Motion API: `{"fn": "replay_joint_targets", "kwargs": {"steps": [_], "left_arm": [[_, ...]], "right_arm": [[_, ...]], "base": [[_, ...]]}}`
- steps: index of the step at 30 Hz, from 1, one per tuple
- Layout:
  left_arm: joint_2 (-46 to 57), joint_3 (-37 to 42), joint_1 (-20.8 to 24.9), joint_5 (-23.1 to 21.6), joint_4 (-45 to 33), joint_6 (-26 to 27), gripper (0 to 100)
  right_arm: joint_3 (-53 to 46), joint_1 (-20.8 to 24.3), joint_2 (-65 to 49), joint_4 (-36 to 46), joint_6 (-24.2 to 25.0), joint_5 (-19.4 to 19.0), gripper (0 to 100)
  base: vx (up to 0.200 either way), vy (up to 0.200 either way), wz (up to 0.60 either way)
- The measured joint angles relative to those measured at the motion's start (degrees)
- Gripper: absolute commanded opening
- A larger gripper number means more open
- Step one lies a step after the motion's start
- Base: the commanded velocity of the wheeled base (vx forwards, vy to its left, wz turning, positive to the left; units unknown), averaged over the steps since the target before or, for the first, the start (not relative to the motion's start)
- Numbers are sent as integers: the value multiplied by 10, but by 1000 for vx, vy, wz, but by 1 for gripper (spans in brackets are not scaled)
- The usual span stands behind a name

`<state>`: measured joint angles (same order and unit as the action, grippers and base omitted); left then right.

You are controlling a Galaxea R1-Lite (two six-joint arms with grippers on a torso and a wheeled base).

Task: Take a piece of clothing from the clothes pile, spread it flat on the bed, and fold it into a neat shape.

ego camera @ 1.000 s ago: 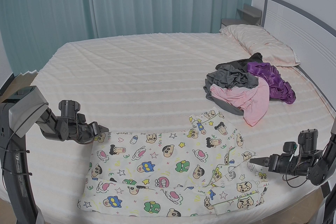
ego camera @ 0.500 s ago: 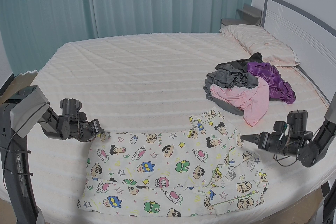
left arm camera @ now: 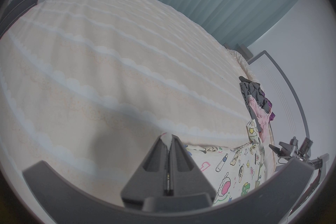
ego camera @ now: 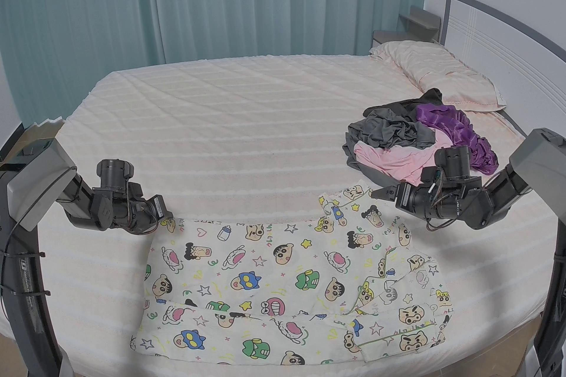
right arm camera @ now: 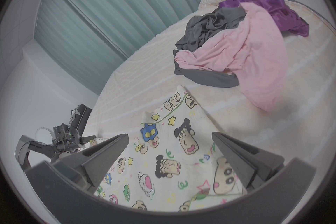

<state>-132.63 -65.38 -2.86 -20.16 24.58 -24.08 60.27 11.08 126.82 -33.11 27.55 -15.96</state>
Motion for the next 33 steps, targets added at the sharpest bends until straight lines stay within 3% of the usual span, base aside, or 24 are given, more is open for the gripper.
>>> {"fn": "replay_joint_targets", "kwargs": {"steps": [7, 19, 20, 33], "left_arm": [[21, 6, 0, 0, -29, 0, 0], [33, 7, 0, 0, -38, 0, 0], [33, 7, 0, 0, -38, 0, 0], [33, 5, 0, 0, -49, 3, 0]], "right_arm": [[101, -6, 74, 71, -33, 3, 100], [190, -11, 137, 95, -43, 0, 100], [191, -10, 139, 96, -43, -1, 0], [178, -6, 143, 91, -41, -4, 0]], "base": [[0, 0, 0], [0, 0, 0], [0, 0, 0], [0, 0, 0]]}}
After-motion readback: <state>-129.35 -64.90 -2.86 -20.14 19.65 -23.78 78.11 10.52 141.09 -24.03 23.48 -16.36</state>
